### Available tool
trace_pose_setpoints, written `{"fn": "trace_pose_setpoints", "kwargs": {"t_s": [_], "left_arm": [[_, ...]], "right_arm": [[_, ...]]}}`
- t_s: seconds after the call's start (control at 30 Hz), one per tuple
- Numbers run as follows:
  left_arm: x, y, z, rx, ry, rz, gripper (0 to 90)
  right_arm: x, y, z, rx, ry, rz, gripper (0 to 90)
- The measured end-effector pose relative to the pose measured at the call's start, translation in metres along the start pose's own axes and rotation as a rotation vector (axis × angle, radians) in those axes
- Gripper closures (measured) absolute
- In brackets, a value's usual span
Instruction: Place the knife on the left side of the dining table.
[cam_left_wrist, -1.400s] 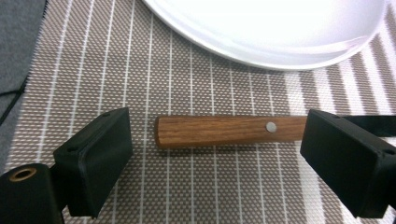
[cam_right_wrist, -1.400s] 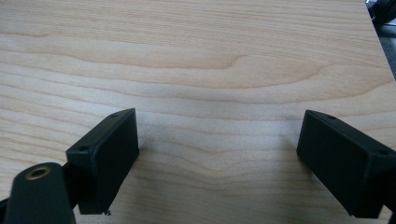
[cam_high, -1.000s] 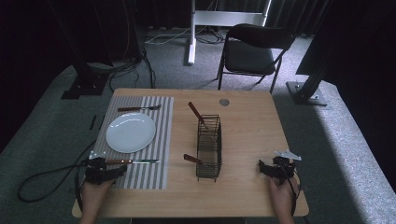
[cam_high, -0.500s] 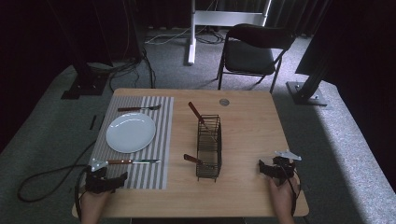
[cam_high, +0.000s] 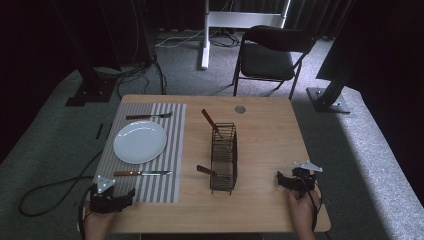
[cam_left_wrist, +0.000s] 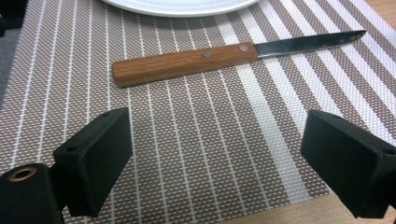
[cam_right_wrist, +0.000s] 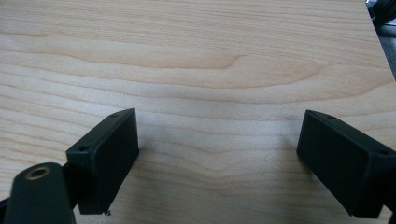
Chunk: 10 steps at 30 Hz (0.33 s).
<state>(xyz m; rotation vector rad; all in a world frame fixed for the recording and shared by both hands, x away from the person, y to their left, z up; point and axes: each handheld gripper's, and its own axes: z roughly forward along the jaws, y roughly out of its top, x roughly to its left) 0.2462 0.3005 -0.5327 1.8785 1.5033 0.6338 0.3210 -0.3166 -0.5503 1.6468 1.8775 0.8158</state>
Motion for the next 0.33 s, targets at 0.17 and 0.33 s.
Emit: {"fn": "trace_pose_setpoints", "kwargs": {"t_s": [0.17,0.33], "left_arm": [[0.002,-0.0025,0.0001,-0.004,0.017,-0.006,9.3],[0.0053,-0.0046,0.0015,-0.002,0.003,-0.032,9.3]], "right_arm": [[0.0,0.0,0.0,0.0,0.0,0.0,12.0],[0.0,0.0001,0.0,0.0,0.0,0.0,12.0]]}}
